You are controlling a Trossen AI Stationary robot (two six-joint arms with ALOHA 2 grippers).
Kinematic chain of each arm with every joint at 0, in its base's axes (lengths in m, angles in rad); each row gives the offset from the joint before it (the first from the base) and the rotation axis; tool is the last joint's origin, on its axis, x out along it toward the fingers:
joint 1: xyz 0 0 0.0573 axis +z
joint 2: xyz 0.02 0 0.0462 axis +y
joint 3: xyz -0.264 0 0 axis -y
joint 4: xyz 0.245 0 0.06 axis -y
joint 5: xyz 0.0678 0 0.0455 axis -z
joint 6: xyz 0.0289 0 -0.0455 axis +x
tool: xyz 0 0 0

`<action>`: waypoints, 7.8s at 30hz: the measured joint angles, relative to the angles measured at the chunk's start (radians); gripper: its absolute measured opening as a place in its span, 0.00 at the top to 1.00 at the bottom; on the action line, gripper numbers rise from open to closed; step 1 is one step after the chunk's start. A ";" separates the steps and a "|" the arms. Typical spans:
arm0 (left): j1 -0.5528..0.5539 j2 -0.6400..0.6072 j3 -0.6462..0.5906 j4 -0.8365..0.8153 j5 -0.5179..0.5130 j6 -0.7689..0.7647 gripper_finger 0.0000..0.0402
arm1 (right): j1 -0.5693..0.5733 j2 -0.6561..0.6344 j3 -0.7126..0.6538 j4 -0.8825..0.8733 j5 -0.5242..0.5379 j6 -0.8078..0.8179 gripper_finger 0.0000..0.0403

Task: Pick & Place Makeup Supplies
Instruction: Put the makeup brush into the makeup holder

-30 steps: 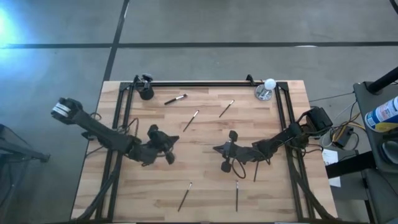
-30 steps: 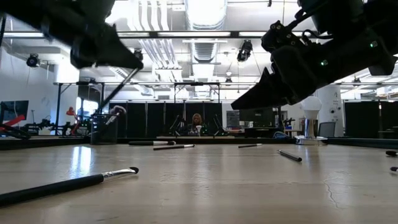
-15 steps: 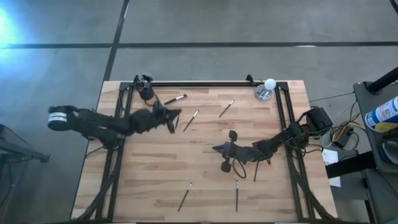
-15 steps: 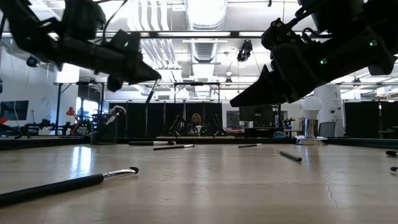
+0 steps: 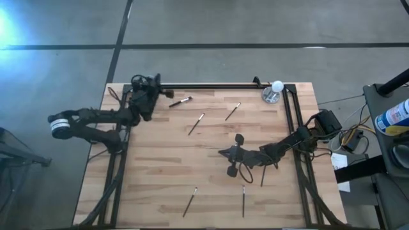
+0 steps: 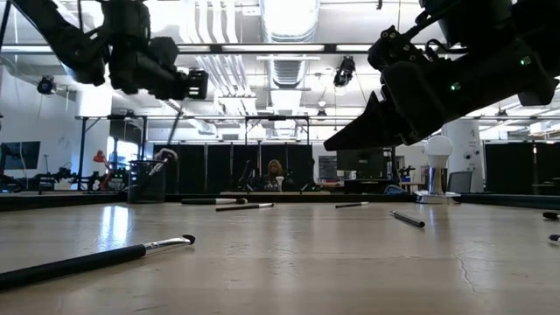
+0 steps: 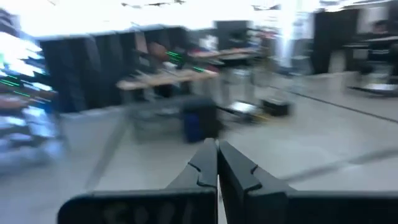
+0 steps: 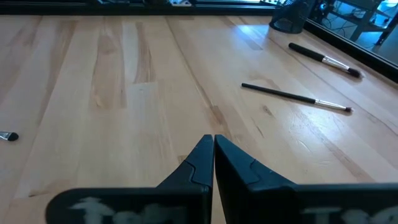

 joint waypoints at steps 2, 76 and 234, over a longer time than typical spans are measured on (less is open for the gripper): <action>0.026 0.000 -0.002 0.037 -0.026 0.056 1.00 | 0.003 0.006 0.000 0.004 0.000 0.000 0.98; -0.512 -0.190 -0.328 -0.133 0.517 -0.344 1.00 | 0.021 -0.010 0.033 0.011 0.131 0.075 0.98; -0.575 0.158 -0.307 -0.100 0.561 -0.478 0.88 | -0.228 -0.006 0.416 -1.287 -0.295 0.549 0.75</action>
